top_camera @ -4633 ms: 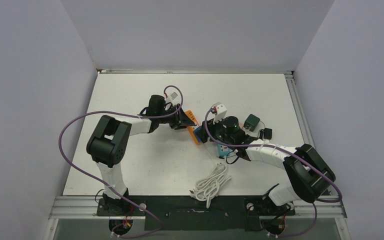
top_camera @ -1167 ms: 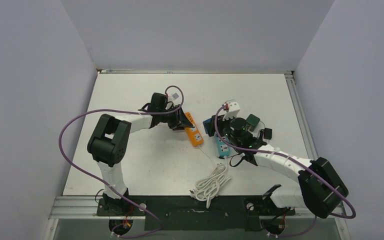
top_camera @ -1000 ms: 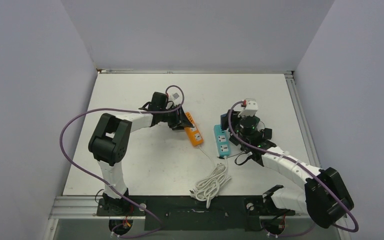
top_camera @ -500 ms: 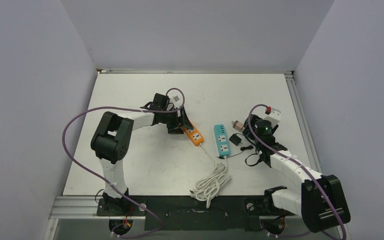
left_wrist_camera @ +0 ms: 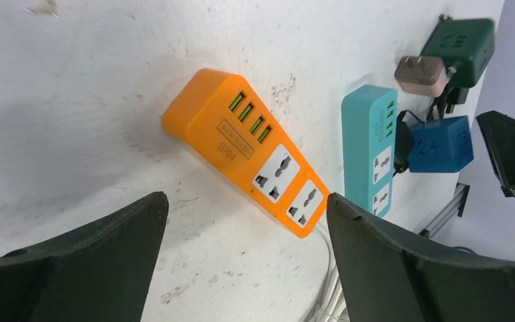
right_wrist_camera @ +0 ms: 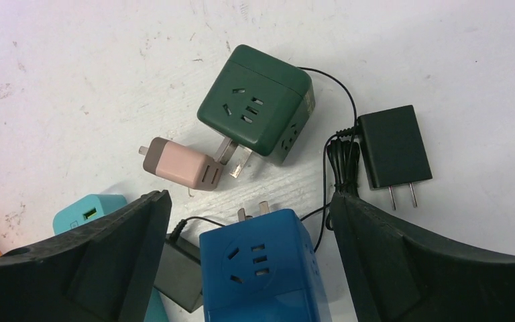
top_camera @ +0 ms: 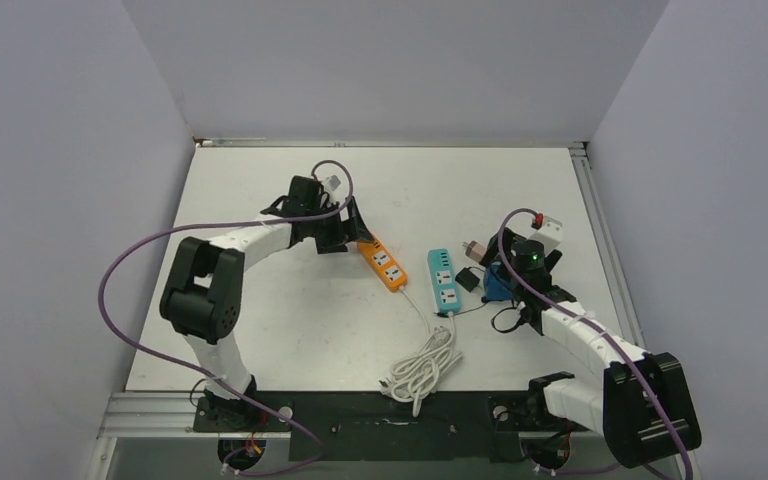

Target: Pull the plug off the socket

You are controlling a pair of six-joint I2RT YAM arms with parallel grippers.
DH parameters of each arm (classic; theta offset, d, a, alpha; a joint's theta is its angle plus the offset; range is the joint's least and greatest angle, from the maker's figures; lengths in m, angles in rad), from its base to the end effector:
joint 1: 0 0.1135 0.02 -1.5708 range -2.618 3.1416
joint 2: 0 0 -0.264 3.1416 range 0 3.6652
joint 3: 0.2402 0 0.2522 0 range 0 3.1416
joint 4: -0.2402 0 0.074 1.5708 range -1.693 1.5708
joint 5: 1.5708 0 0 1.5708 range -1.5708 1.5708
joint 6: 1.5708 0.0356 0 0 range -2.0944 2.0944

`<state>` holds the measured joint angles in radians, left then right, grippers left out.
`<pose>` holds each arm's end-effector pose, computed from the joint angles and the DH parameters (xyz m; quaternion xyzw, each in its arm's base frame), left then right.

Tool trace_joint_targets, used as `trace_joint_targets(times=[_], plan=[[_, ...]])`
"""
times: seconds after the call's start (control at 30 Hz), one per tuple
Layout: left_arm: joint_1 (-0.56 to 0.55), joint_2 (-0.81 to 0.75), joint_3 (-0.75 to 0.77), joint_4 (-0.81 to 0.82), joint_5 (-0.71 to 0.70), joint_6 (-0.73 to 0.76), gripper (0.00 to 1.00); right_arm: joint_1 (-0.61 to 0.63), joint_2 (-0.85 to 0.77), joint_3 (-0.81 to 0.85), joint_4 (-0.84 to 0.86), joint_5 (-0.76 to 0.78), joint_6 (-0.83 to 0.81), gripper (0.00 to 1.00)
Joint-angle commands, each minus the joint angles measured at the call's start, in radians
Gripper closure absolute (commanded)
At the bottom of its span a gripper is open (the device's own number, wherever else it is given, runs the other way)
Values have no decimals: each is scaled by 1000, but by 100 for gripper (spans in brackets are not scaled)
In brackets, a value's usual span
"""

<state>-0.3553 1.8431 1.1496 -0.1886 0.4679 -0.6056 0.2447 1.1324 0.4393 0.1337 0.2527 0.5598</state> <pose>0.3553 -0.1490 0.1757 -0.0366 0.9183 -0.3453 0.1904 0.2220 0.0463 0.1846 0.1965 0.8475 0.0867 0.4854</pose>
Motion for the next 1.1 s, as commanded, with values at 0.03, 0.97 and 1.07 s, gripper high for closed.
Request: trace_joint_targets(times=[0.03,0.97,1.07], plan=[[61,-207,-14,-2,-127,65,15,-7,-22,66,-19,-4,-20,10],[126,-981,-275,-103,-573,345,4,265,-367,15,168,146,-353,10],[126,-992,-281,-118,-596,354,4,269,-389,10,168,155,-357,10]])
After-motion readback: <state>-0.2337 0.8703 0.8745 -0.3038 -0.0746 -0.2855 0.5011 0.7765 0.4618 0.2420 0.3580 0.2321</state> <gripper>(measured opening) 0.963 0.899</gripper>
